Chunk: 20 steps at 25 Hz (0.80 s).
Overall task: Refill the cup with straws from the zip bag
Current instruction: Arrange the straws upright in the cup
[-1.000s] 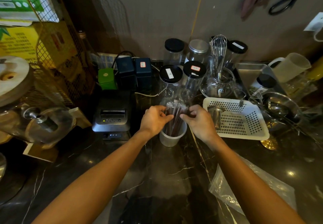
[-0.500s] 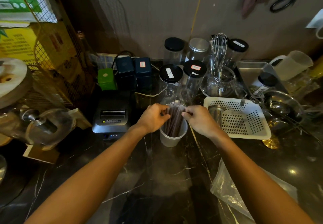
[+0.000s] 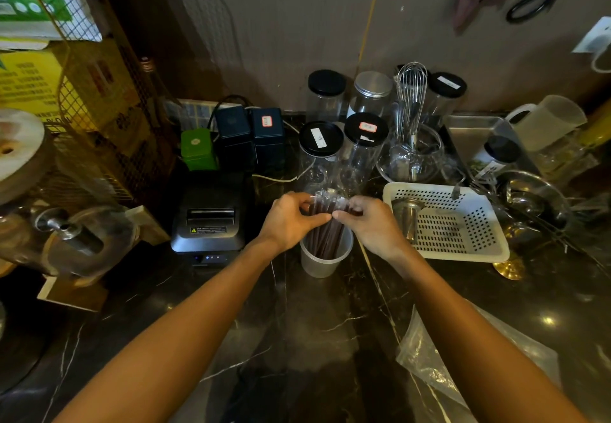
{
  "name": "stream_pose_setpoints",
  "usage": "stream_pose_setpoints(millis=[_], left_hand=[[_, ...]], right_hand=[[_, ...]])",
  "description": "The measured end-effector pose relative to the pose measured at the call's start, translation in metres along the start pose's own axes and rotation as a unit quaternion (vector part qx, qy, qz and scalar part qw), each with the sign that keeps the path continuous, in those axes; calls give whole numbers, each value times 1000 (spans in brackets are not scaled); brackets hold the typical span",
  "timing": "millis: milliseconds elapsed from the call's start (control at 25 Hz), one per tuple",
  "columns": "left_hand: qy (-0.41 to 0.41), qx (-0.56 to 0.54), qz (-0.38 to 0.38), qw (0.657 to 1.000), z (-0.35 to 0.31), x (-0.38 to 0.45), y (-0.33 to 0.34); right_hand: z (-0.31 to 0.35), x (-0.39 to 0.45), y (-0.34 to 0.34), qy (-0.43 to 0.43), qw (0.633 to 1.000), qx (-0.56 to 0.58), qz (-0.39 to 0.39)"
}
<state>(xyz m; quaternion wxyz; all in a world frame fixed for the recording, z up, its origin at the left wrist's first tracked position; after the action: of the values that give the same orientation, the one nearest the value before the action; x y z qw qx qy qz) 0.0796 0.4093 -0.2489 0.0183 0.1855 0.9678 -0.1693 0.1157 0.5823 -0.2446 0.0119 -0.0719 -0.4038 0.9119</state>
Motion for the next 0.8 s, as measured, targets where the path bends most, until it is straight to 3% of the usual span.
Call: stream_pose_setpoints(millis=[160,360,480,680,800], left_hand=[[-13,-13,5,1000,5,1,2],[-34,-14,81,996,12,8,0],[-43,-27,89,995,11,8,0],[-54,-98,41,993,12,-1,-10],[-36,-88,22,995,16,-2,-16]], right_hand=[[7,9,-4,-16,998,-50,26],[4,19,-7,-18,994,-75,83],[3,18,-4,-4,994,-57,91],[-9,5,-3,29,997,-22,75],[-12,0,-6,33,997,-11,69]])
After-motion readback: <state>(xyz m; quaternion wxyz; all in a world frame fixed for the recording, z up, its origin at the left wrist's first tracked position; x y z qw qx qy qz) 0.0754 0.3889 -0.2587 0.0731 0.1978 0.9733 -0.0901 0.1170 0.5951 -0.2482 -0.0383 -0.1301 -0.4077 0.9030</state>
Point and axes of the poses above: each hand's wrist, its own x-axis towards the middle knuckle, its own y-axis out of the palm, z = x × y, the point moved 7 cm from there along x, towards the middle knuckle, and after that the axes turned 13 degrees about -x, right-handed, at the moved point
